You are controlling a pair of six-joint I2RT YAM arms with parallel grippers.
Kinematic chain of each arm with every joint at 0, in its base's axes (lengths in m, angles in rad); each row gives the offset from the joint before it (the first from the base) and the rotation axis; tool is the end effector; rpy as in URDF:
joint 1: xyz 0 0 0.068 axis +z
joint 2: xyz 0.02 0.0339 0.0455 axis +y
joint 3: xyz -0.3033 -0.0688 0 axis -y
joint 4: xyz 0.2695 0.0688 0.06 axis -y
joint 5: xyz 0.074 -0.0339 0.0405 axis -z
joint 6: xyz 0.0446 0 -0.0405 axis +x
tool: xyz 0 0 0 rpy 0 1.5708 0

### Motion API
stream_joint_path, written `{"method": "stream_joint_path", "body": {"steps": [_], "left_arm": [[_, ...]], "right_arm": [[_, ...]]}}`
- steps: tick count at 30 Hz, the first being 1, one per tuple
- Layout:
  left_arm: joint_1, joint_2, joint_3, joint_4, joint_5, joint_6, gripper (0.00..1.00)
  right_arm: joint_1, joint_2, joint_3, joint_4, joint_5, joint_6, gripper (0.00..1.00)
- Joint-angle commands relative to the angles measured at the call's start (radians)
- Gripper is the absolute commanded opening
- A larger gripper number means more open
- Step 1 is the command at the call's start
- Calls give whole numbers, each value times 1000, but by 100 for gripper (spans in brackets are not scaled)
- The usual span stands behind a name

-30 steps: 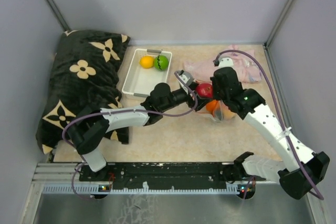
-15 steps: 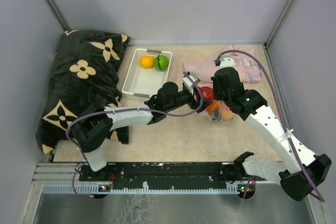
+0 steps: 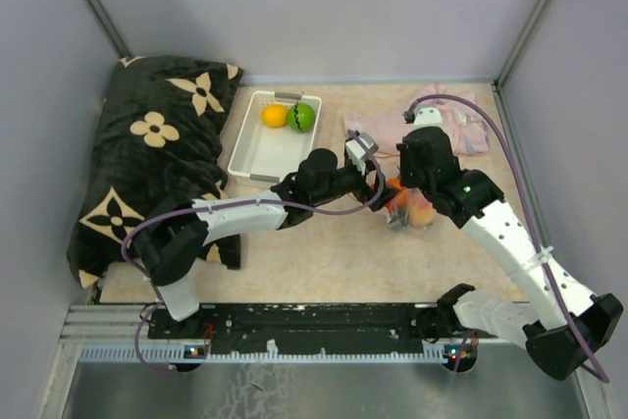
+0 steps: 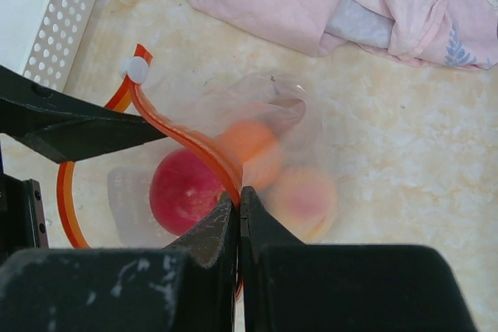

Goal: Place the food in the zip-top bag and seal the zipper
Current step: Place the fake fruit in the zipper food storage bag, then pick up the fake fruit from the bin.

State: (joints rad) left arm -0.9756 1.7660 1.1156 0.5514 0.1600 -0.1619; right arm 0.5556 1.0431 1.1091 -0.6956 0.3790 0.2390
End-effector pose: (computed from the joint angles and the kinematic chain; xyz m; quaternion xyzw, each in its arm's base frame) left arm 0.2448 -0.3742 0.2839 0.3416 0.6573 -0.4103 0.5319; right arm 0.2003 0.1049 0.3852 -0.0536 0.8779 0.0175 0.4756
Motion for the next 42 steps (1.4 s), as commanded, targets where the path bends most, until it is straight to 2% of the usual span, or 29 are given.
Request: {"method": "stream_joint_path", "body": {"steps": [1, 15, 22, 25, 32, 42], "left_arm": [[-6, -56, 22, -44, 14, -28, 99], [38, -301, -8, -288, -174, -2, 100], [172, -299, -10, -361, -199, -66, 100], [255, -270, -11, -361, -184, -104, 100], [424, -130, 90, -407, -190, -187, 100], [573, 154, 315, -476, -191, -276, 100]], "right_arm": [[-6, -38, 31, 48, 9, 6, 0], [-7, -55, 1, 69, 39, 13, 0], [-7, -63, 6, 62, 43, 5, 0], [-7, -63, 6, 63, 40, 6, 0], [-8, -60, 5, 74, 27, 6, 0], [-8, -55, -3, 94, 12, -4, 0]]}}
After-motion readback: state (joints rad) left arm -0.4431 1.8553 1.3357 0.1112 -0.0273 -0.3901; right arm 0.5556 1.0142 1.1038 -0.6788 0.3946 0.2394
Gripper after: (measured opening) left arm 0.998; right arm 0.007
